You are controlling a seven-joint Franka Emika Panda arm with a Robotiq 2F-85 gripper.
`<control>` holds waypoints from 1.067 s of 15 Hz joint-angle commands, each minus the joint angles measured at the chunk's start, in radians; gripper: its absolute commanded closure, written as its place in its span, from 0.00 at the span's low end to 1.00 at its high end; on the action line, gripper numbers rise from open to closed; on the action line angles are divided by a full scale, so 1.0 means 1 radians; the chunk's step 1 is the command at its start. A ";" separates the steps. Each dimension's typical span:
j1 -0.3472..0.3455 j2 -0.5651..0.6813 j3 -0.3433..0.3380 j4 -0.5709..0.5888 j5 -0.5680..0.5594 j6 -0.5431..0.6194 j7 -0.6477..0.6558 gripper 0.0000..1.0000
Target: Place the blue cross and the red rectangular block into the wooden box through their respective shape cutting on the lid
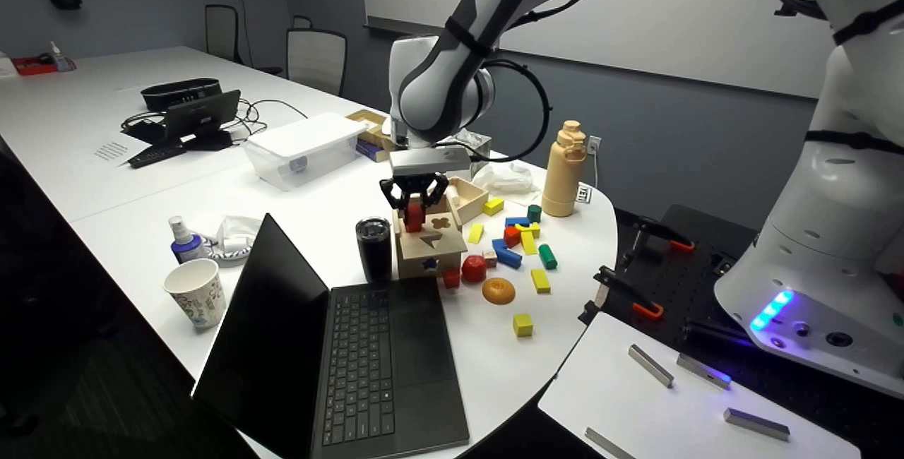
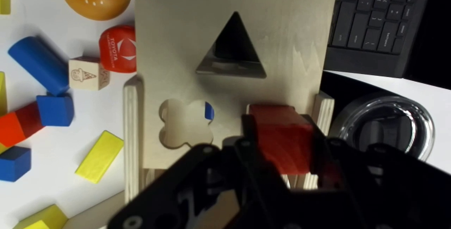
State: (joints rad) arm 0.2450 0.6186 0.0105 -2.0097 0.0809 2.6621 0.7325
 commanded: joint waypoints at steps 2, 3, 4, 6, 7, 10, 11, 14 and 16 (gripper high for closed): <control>0.000 0.001 0.000 0.009 0.033 -0.036 -0.016 0.45; 0.002 -0.001 -0.003 0.008 0.032 -0.037 -0.013 0.40; 0.007 -0.006 -0.009 0.006 0.029 -0.034 -0.006 0.36; 0.015 -0.016 -0.020 0.000 0.022 -0.028 0.004 0.21; 0.018 -0.021 -0.023 -0.002 0.020 -0.028 0.007 0.12; 0.013 -0.041 0.000 -0.013 0.037 -0.037 -0.001 0.00; 0.013 -0.040 0.012 -0.014 0.045 -0.041 -0.003 0.00; 0.014 -0.030 0.062 -0.041 0.089 -0.021 -0.006 0.00; 0.023 -0.032 0.095 -0.080 0.126 0.004 0.000 0.00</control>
State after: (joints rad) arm 0.2502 0.6114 0.0740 -2.0287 0.1501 2.6549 0.7335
